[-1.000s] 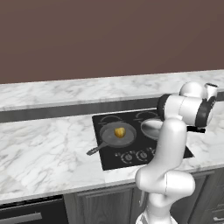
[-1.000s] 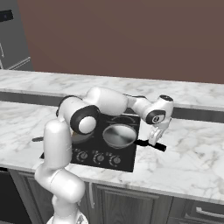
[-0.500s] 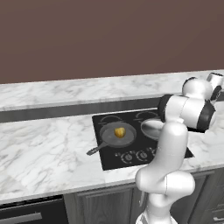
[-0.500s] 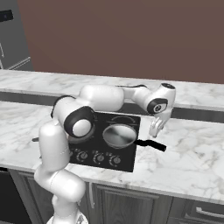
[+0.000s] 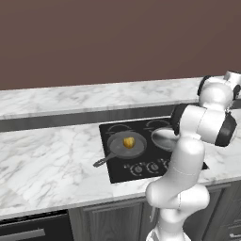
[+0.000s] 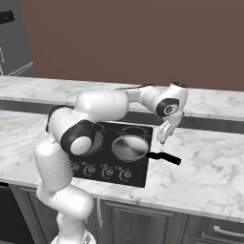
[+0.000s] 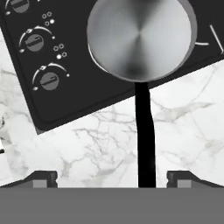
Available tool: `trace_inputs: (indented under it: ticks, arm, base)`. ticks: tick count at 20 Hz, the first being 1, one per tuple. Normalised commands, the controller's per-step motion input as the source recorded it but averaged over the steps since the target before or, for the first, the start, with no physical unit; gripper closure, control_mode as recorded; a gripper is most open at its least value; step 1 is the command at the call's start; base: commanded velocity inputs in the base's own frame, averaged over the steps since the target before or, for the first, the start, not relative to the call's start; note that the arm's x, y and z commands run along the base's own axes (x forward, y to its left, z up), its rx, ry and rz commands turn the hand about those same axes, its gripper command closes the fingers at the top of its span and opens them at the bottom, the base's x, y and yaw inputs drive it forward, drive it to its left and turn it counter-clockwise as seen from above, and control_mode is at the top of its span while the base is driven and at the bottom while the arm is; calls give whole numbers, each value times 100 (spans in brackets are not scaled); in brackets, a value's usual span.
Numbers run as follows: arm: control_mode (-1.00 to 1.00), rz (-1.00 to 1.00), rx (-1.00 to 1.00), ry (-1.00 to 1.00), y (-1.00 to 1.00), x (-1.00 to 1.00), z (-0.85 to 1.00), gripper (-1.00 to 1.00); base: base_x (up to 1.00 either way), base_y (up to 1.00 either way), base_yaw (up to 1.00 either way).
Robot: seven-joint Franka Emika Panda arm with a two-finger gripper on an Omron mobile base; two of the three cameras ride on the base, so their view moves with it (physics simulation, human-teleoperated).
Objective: Place both pans onto different burners. Then place the squash and the fish on different pans.
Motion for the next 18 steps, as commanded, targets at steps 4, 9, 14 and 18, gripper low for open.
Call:
trace_inputs:
  ticks: [4, 9, 14, 18]
  arm:
    - [-100, 0, 0, 0, 59, -24, 31, -100]
    - [-100, 0, 0, 0, 52, -18, 10, -100]
    - [-100, 1, 0, 0, 45, -13, 2, -100]
    - [-100, 3, 0, 0, 47, -7, 0, -100]
  base:
    - [0, 0, 0]
    - [0, 0, 0]
    - [0, 0, 0]
    - [0, 0, 0]
